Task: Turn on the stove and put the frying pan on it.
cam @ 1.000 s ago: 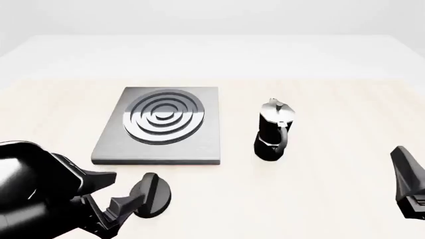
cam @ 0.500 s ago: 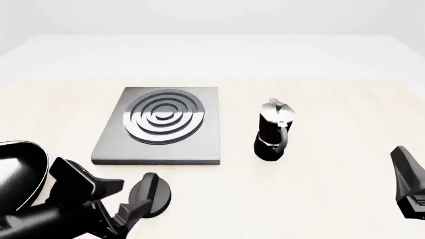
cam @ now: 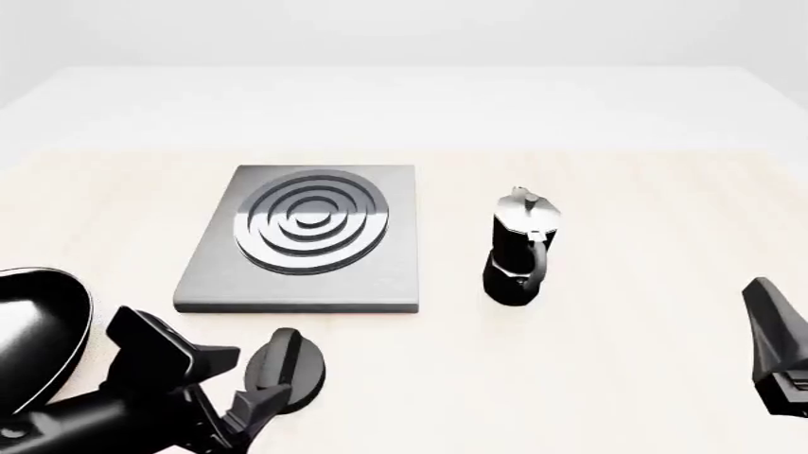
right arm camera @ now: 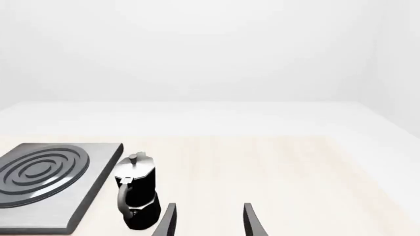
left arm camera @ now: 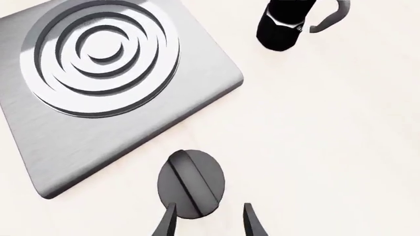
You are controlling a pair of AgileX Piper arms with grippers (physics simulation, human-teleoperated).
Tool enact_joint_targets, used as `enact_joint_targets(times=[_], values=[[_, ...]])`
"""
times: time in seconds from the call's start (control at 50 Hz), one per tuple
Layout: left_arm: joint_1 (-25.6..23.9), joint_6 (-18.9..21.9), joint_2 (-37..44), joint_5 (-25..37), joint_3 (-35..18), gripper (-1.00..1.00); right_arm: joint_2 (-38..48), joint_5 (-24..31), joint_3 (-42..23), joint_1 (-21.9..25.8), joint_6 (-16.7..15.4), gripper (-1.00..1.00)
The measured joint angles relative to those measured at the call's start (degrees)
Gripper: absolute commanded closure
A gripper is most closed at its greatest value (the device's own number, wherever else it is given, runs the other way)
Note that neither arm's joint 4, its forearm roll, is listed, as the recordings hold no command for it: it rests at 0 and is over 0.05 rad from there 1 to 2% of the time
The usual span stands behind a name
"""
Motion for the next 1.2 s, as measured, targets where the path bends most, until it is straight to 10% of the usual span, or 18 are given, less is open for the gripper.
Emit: enact_joint_targets(times=[1.2], values=[[-1.09, -0.94, 15.83, -16.39, 2.13, -1.0, -0.01, 0.0, 0.0, 0.01, 0.0, -1.0]])
